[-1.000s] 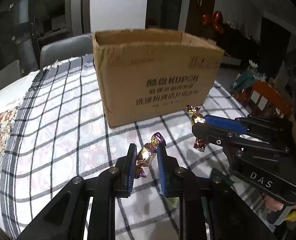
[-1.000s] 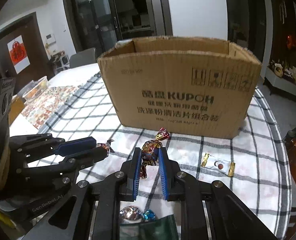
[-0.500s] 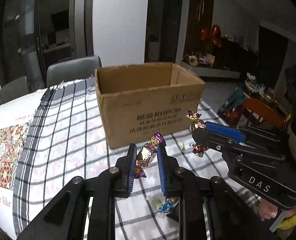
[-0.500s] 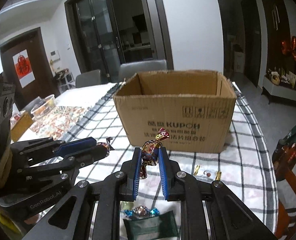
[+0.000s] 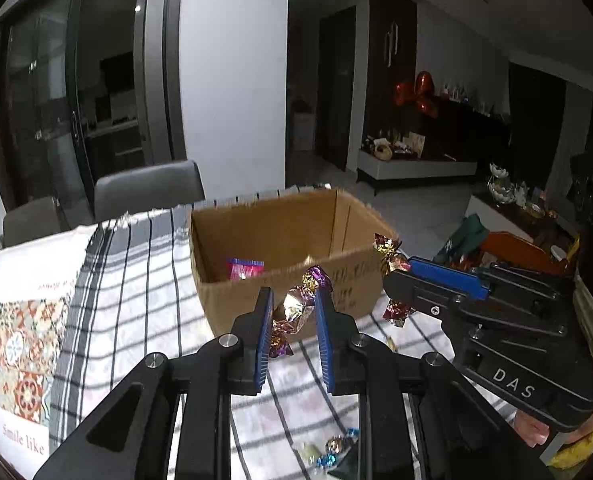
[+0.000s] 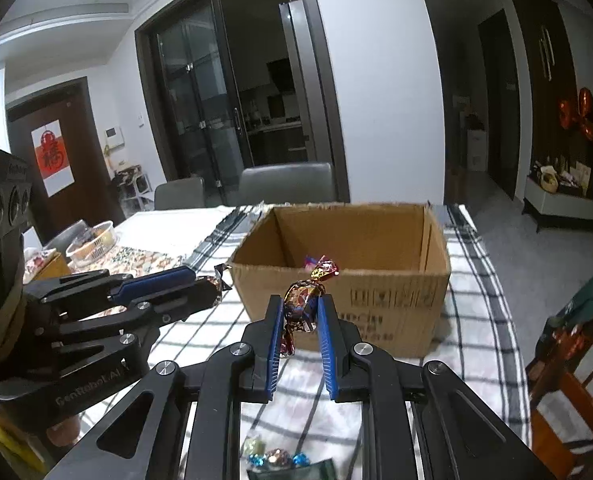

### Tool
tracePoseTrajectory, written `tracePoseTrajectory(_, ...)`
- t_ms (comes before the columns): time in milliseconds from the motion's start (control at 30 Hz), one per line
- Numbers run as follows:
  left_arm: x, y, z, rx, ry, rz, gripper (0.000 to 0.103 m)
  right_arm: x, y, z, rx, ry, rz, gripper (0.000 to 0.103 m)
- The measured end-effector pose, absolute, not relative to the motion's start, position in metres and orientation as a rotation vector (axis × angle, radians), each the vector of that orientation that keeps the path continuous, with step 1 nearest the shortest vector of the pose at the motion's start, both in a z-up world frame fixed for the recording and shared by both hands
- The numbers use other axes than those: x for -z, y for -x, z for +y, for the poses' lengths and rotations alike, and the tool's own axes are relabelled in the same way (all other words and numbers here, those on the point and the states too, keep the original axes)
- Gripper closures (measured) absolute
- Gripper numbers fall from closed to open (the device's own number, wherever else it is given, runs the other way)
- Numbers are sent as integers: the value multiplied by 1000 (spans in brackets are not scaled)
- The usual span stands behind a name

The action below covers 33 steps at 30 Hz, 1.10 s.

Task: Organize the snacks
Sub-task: 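Carry both wrapped candies over the cardboard box, then open both grippers to drop the candies into the box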

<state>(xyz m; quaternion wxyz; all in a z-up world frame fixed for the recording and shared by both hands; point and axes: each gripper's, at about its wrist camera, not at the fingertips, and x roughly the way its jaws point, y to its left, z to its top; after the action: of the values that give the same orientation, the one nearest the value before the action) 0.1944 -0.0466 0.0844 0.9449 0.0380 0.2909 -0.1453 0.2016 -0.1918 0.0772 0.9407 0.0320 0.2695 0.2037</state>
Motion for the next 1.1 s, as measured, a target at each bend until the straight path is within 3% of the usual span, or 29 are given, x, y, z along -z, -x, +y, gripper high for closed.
tracePoseTrajectory(500,-106,-253,-49,275,-72,564,82,-104,-253,-194,-400,-36,528,84)
tracePoseTrajectory(933,-91,-313,-49,253,-85,577,81,-88,-308,-190,-361,-9,566,84)
tracePoseTrajectory(1000,-88,-319,-51,247,-80,581,74,-85,-311,-190,-324,-2,560,83)
tracePoseTrajectory(1033,-88,-320,-51,245,-79,580,64,-82,-315,-190,-311,4,565,79)
tracePoseTrajectory(1067,-87,-321,-51,230,-80,574,56,-81,-317,-191,-303,3,577,65)
tracePoseTrajectory(1100,-86,-320,-50,216,-83,570,55,-80,-318,-192,-297,-2,583,59)
